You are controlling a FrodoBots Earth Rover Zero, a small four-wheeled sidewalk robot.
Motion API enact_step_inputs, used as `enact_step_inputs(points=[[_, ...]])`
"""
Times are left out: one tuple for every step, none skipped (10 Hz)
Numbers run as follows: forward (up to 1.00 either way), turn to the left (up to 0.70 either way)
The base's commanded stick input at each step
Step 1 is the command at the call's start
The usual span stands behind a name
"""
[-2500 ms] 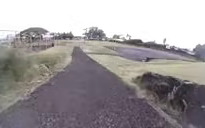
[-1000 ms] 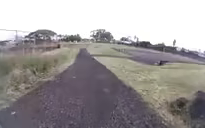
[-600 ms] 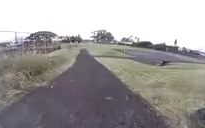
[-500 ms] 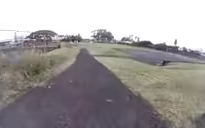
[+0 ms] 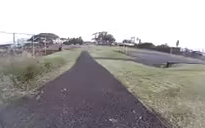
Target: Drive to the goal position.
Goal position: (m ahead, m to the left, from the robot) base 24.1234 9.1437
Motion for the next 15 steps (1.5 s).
enact_step_inputs(points=[[0.85,0.34],[0.85,0.31],[0.85,0.01],[0.85,0.0],[0.85,0.0],[0.85,0.0],[0.85,0.0],[0.85,0.0],[0.85,0.0],[0.85,0.0],[0.85,0.0],[0.85,0.0],[0.85,0.0],[0.85,0.0],[0.85,0.0]])
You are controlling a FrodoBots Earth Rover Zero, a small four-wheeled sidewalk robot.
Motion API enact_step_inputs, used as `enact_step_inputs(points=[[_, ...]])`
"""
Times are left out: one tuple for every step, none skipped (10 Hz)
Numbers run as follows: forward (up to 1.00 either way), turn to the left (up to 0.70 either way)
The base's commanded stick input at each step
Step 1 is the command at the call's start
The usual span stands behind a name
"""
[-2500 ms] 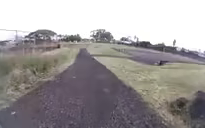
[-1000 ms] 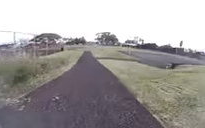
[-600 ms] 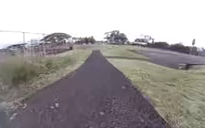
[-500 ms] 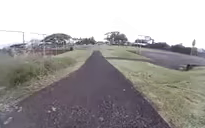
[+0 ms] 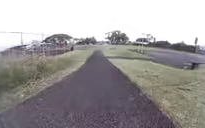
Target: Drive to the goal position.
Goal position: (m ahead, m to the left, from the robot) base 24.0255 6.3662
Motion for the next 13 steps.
enact_step_inputs(points=[[0.85,0.0],[0.85,0.0],[0.85,0.0],[0.85,0.0],[0.85,0.0],[0.85,0.0],[0.85,0.0],[0.85,0.0],[0.85,0.0],[0.85,0.0],[0.85,0.0],[0.85,0.0],[0.85,0.0]])
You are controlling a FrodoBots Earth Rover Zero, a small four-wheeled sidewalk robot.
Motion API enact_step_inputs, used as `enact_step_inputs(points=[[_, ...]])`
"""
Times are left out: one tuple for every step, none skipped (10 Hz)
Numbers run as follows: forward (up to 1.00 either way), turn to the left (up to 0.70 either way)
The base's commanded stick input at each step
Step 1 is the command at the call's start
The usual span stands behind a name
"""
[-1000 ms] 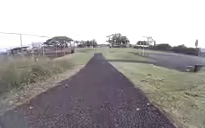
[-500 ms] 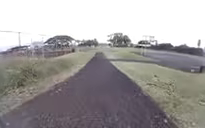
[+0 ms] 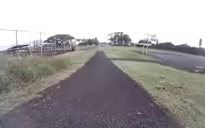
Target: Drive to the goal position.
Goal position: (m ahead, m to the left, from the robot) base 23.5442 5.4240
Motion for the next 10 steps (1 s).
enact_step_inputs(points=[[0.85,0.0],[0.85,0.0],[0.85,0.0],[0.85,0.0],[0.85,0.0],[0.85,0.0],[0.85,0.0],[0.85,0.0],[0.85,0.0],[0.85,0.0]])
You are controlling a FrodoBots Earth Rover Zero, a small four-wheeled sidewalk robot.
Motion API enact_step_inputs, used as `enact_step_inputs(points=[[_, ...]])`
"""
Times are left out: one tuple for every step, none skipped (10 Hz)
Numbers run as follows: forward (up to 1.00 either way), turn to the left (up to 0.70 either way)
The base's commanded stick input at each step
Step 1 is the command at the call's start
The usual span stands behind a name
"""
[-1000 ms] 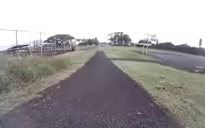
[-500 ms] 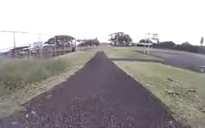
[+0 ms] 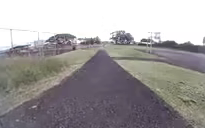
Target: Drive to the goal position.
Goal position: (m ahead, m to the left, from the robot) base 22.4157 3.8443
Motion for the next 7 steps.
enact_step_inputs(points=[[0.85,0.0],[0.85,0.0],[0.85,0.0],[0.85,0.0],[0.85,0.0],[0.85,0.0],[0.85,0.0]])
